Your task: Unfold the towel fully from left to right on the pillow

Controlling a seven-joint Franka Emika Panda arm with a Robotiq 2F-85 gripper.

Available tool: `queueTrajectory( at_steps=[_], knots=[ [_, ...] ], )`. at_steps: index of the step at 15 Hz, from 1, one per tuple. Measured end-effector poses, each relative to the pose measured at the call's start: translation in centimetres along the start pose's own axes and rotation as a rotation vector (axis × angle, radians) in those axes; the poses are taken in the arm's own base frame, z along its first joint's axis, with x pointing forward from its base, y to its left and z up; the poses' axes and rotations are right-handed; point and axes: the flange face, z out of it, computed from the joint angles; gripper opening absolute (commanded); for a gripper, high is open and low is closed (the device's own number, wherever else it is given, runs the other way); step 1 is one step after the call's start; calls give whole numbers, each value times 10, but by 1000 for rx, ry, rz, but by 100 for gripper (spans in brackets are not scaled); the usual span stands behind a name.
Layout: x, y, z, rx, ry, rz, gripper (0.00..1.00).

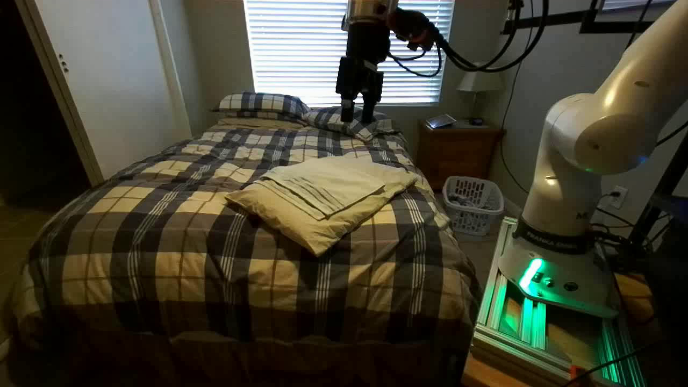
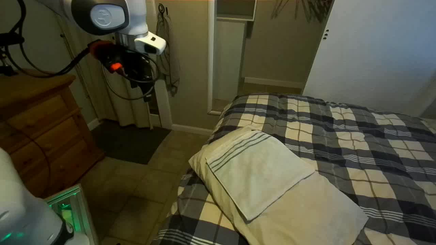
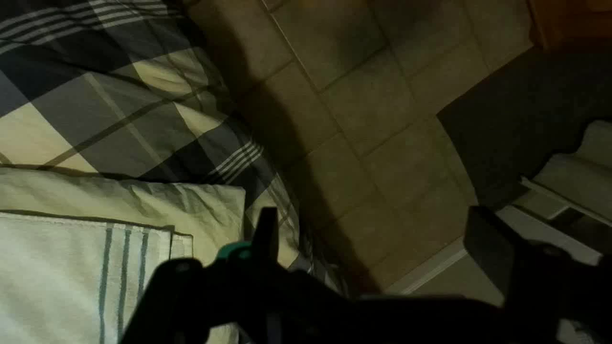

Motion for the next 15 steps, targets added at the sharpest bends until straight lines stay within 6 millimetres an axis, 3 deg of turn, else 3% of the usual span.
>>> queueTrajectory(
  at_steps=[6, 8, 11, 15],
  knots=[
    [2, 3, 1, -3, 2, 17, 100],
    [14, 24, 9, -36, 34, 62, 100],
    [44, 73, 34, -161, 98, 86, 100],
    [78, 122, 96, -289, 100, 69, 100]
  ],
)
